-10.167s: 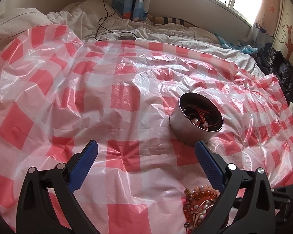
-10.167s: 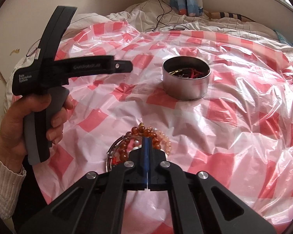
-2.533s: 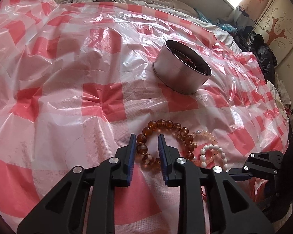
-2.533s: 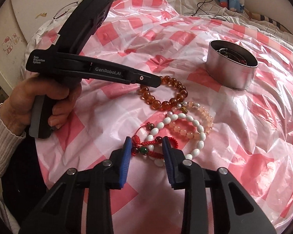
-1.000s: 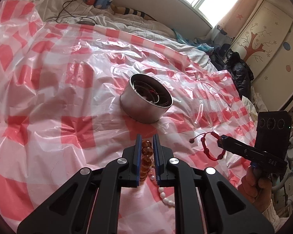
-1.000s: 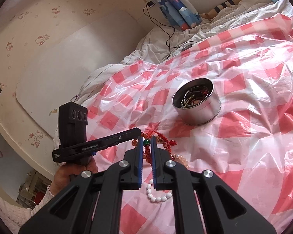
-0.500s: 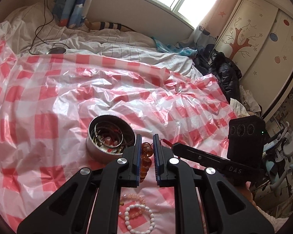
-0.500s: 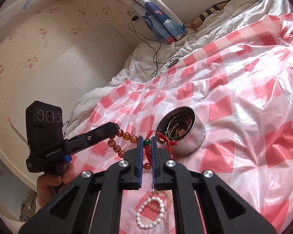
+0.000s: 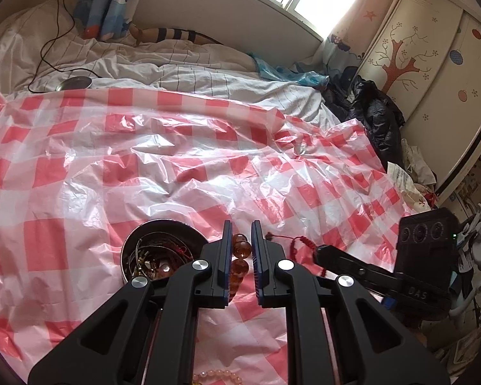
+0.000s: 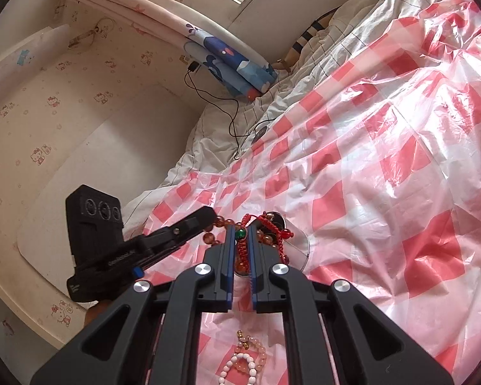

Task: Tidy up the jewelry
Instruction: 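Carry the red cord bracelet and amber bracelet over the tin with both tools, then open the left tool over the tin while the right tool releases its bracelet inside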

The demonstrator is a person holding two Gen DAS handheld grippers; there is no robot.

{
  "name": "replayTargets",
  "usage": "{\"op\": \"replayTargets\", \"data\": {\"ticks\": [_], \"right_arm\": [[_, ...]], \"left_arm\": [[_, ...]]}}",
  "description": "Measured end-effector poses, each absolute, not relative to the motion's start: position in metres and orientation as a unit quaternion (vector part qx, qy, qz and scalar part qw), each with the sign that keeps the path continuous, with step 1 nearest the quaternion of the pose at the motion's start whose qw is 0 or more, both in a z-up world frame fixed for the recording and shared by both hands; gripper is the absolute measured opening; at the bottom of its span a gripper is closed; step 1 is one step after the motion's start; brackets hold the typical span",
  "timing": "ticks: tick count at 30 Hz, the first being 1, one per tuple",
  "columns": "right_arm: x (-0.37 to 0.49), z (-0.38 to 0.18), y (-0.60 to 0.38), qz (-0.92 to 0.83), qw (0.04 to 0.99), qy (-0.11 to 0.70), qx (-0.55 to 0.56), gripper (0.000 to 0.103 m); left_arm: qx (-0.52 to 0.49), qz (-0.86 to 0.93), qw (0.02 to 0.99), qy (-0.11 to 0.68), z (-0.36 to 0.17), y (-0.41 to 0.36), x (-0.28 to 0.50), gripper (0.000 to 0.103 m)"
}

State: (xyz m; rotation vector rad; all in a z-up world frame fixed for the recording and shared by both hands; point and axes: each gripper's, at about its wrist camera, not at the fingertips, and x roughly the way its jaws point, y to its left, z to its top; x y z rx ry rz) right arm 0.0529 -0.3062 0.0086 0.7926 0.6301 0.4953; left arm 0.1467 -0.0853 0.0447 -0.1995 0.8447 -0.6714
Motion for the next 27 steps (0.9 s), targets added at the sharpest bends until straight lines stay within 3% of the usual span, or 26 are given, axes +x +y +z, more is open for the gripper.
{"op": "replayTargets", "data": {"ticks": [5, 12, 23, 27], "right_arm": [[0.053, 0.009, -0.306, 0.234, 0.846, 0.299, 0.375, 0.008], [0.053, 0.013, -0.298, 0.242, 0.849, 0.301, 0.362, 0.008], [0.057, 0.0, -0.304, 0.203, 0.846, 0.327, 0.369, 0.009], [0.057, -0.001, -0.304, 0.207, 0.845, 0.328, 0.368, 0.009]], "left_arm": [[-0.087, -0.277, 0.858, 0.425, 0.009, -0.079, 0.165, 0.01], [-0.096, -0.239, 0.869, 0.423, 0.0, -0.053, 0.18, 0.009], [-0.007, -0.326, 0.833, 0.448, -0.013, -0.109, 0.145, 0.01], [-0.003, -0.298, 0.831, 0.469, -0.021, -0.105, 0.154, 0.019]]}}
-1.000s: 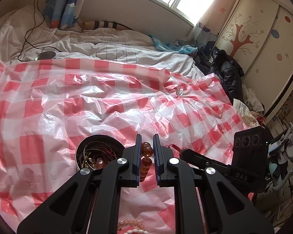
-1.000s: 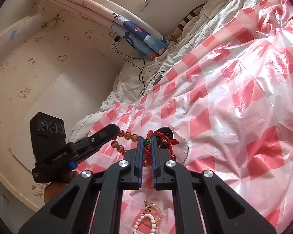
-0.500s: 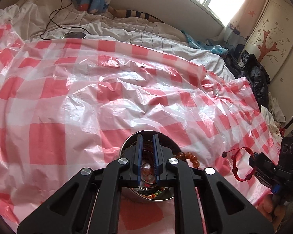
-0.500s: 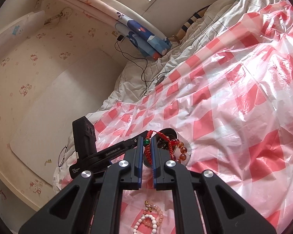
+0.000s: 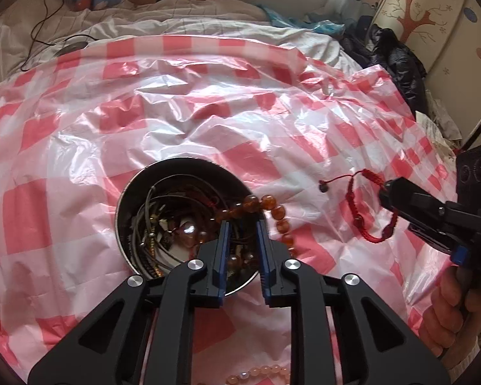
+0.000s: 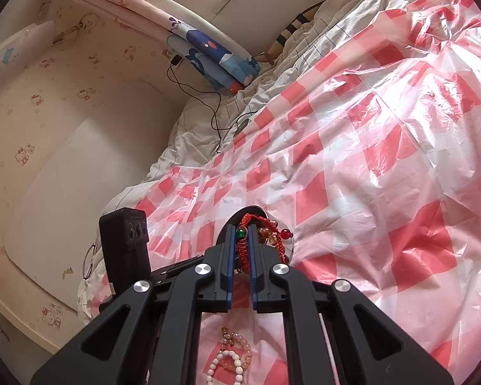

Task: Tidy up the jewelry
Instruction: 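Open the left tool over the tin while the right tool releases its bracelet inside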

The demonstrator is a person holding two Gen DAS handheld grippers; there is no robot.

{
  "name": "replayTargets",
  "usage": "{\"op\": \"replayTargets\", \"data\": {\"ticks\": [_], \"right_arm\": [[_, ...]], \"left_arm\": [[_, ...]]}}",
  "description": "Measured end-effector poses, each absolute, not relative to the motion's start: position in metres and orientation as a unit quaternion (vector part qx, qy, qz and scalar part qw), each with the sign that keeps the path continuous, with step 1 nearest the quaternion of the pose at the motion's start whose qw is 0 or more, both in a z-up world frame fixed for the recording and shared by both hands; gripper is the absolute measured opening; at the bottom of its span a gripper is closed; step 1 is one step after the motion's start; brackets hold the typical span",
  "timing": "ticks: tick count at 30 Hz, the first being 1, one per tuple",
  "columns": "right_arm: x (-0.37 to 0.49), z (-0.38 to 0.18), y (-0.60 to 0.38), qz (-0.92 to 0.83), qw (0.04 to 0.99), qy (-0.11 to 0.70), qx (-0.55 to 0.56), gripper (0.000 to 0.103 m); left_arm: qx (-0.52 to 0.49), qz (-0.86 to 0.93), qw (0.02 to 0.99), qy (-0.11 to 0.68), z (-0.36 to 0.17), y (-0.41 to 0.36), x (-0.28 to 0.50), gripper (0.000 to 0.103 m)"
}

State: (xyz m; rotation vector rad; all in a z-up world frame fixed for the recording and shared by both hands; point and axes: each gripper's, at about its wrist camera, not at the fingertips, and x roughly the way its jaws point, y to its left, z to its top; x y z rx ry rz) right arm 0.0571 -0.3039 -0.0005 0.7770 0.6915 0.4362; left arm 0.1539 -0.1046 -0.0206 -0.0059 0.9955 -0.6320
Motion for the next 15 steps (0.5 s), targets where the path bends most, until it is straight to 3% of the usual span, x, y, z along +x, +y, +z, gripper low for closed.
{"op": "replayTargets", "data": {"ticks": [4, 9, 15], "right_arm": [[0.058, 0.0, -0.3, 0.216, 0.844, 0.33, 0.364, 0.009], [0.067, 0.007, -0.282, 0.253, 0.848, 0.316, 0.343, 0.009], [0.109, 0.011, -0.236, 0.265, 0.859, 0.338, 0.28, 0.009]], "left_arm": [[0.043, -0.255, 0.845, 0.469, -0.02, -0.097, 0.158, 0.019], [-0.006, -0.216, 0.878, 0.427, 0.003, -0.056, 0.149, 0.02], [-0.121, -0.184, 0.902, 0.372, 0.028, 0.007, 0.122, 0.043]]}}
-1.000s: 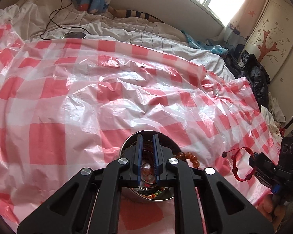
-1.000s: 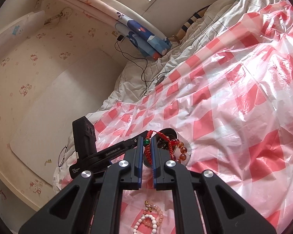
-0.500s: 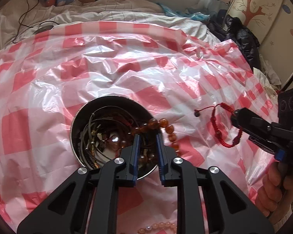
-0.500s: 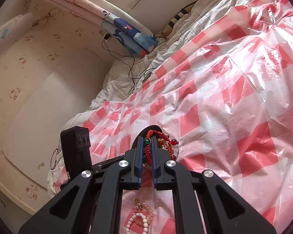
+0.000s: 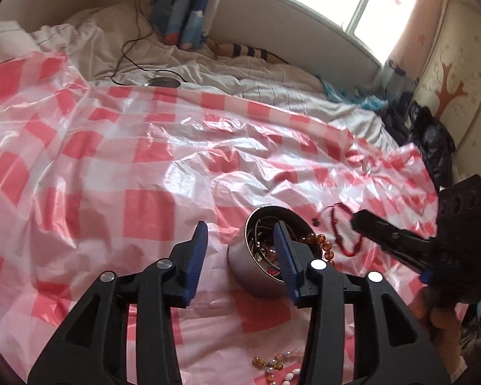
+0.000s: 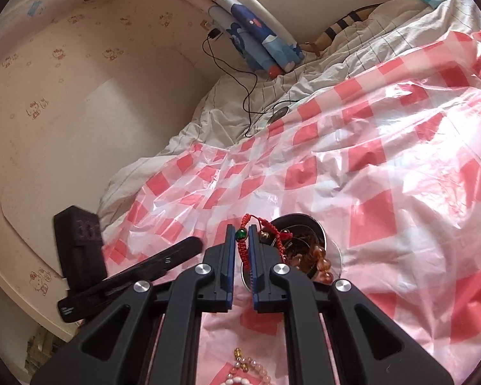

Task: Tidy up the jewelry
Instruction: 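Open the left tool over the tin while the right tool releases its bracelet inside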

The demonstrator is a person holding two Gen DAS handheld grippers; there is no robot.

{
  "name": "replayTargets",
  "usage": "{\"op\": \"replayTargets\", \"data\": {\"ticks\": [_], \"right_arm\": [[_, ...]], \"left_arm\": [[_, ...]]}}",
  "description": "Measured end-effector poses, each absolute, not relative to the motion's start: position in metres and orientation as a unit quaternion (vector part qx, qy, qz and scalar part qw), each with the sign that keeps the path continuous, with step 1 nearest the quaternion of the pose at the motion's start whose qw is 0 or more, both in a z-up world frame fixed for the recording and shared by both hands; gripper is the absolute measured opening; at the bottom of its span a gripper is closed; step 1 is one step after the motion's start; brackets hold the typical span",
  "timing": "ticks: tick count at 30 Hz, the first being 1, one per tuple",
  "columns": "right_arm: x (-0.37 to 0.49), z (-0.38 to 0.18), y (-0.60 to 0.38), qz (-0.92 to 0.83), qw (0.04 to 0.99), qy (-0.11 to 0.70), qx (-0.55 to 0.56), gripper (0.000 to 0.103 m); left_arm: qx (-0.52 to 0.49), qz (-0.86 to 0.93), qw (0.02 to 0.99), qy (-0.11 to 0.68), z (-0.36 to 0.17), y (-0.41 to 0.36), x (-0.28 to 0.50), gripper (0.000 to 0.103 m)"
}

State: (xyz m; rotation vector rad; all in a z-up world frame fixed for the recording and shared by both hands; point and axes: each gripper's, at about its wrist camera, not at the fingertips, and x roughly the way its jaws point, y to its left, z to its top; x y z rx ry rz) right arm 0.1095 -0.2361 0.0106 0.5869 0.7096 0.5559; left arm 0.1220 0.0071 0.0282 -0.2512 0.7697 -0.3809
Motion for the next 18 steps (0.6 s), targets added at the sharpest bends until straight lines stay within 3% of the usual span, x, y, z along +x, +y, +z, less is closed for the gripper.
{"op": "replayTargets", "data": {"ticks": [2, 4, 6, 9, 14, 17, 18], "right_arm": [[0.125, 0.003, -0.216, 0.245, 0.862, 0.377, 0.232, 0.011], [0.131, -0.004, -0.205, 0.231, 0.861, 0.409, 0.196, 0.047], [0.121, 0.001, -0.209, 0.22, 0.874, 0.395, 0.18, 0.051], [0.096, 0.016, -0.231, 0.196, 0.896, 0.354, 0.182, 0.066], [0.091, -0.019, -0.258, 0.181, 0.866, 0.408, 0.226, 0.066], [0.102, -0.05, -0.27, 0.198, 0.821, 0.437, 0.308, 0.052], [0.103, -0.053, -0.272, 0.204, 0.815, 0.437, 0.322, 0.041]], "left_arm": [[-0.137, -0.185, 0.899, 0.372, 0.026, 0.018, 0.119, 0.044], [-0.147, -0.184, 0.894, 0.38, 0.021, 0.026, 0.123, 0.044], [-0.165, -0.184, 0.887, 0.389, 0.016, 0.03, 0.127, 0.044], [-0.172, -0.196, 0.886, 0.384, 0.019, 0.03, 0.126, 0.045], [-0.173, -0.203, 0.887, 0.378, 0.023, 0.026, 0.123, 0.051], [-0.177, -0.201, 0.885, 0.38, 0.021, 0.027, 0.125, 0.051], [-0.179, -0.202, 0.885, 0.381, 0.021, 0.028, 0.125, 0.051]]}}
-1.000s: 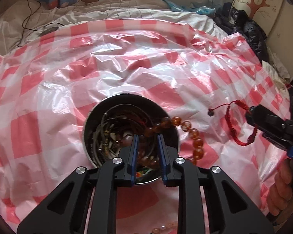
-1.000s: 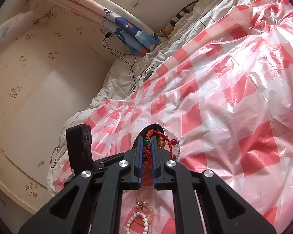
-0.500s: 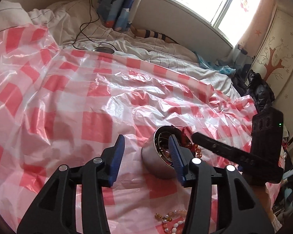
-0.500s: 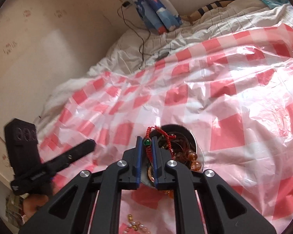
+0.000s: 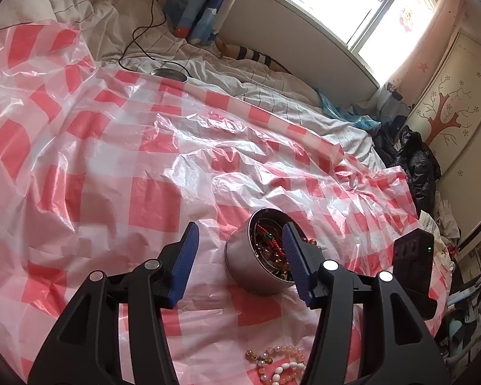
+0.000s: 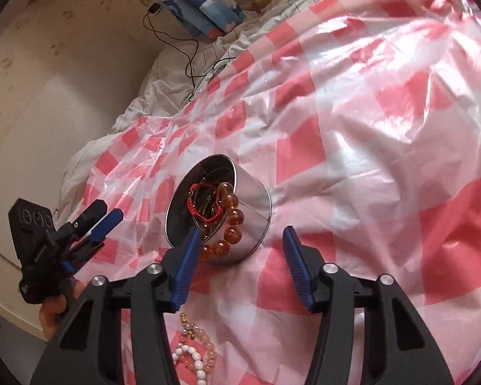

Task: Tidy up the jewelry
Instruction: 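Open the left tool over the tin while the right tool releases its bracelet inside, then move the open right tool over the white bead bracelet and close on it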

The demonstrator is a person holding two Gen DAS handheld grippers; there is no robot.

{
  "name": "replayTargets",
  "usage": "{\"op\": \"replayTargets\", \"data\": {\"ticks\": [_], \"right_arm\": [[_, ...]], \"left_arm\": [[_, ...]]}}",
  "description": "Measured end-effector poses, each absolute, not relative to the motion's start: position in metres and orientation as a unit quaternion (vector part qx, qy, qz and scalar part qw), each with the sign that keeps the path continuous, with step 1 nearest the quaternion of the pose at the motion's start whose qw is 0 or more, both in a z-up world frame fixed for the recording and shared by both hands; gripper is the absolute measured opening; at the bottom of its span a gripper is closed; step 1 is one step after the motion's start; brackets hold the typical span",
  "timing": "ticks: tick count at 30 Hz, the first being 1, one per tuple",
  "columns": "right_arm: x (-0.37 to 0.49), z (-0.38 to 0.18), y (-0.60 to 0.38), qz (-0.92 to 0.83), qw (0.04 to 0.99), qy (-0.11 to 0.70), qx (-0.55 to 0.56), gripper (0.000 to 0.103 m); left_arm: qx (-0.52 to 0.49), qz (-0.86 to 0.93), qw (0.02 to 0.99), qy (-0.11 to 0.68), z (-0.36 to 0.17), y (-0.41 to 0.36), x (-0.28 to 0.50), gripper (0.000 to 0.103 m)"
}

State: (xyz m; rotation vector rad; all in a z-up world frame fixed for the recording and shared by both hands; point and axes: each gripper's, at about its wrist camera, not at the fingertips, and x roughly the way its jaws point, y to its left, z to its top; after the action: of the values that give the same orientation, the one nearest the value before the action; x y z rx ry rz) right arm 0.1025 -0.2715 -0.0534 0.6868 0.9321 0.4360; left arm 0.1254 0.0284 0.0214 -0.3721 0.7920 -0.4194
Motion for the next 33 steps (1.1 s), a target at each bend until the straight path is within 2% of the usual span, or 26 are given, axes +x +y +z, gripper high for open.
{"op": "replayTargets", "data": {"ticks": [1, 2, 3, 4, 11, 19, 20, 21, 22, 30, 33], "right_arm": [[0.104, -0.056, -0.273, 0.216, 0.808, 0.435, 0.334, 0.031], [0.105, -0.057, -0.272, 0.229, 0.801, 0.433, 0.344, 0.026], [0.105, -0.056, -0.272, 0.238, 0.799, 0.429, 0.348, 0.015], [0.103, -0.052, -0.27, 0.245, 0.801, 0.423, 0.346, 0.012], [0.105, -0.012, -0.247, 0.279, 0.827, 0.38, 0.306, 0.012], [0.151, -0.034, -0.179, 0.245, 0.836, 0.455, 0.183, 0.013], [0.152, -0.032, -0.175, 0.243, 0.836, 0.462, 0.17, 0.021], [0.152, -0.028, -0.175, 0.241, 0.836, 0.464, 0.166, 0.04], [0.148, -0.022, -0.177, 0.236, 0.843, 0.456, 0.158, 0.047], [0.078, 0.023, -0.213, 0.204, 0.885, 0.395, 0.139, 0.05], [0.039, 0.031, -0.216, 0.16, 0.912, 0.364, 0.099, 0.065]], "left_arm": [[-0.181, -0.202, 0.884, 0.38, 0.022, 0.029, 0.126, 0.051], [-0.183, -0.202, 0.884, 0.38, 0.022, 0.03, 0.126, 0.052], [-0.186, -0.202, 0.884, 0.379, 0.023, 0.031, 0.127, 0.052], [-0.187, -0.203, 0.883, 0.379, 0.023, 0.032, 0.127, 0.052], [-0.198, -0.203, 0.883, 0.375, 0.025, 0.036, 0.127, 0.053], [-0.203, -0.203, 0.882, 0.375, 0.025, 0.039, 0.128, 0.054], [-0.204, -0.204, 0.882, 0.374, 0.026, 0.04, 0.128, 0.054], [-0.205, -0.204, 0.882, 0.373, 0.026, 0.04, 0.128, 0.054], [-0.206, -0.204, 0.882, 0.372, 0.027, 0.041, 0.128, 0.054], [-0.186, -0.21, 0.881, 0.38, 0.027, 0.033, 0.124, 0.056], [-0.117, -0.192, 0.897, 0.381, 0.026, 0.014, 0.114, 0.057]]}}
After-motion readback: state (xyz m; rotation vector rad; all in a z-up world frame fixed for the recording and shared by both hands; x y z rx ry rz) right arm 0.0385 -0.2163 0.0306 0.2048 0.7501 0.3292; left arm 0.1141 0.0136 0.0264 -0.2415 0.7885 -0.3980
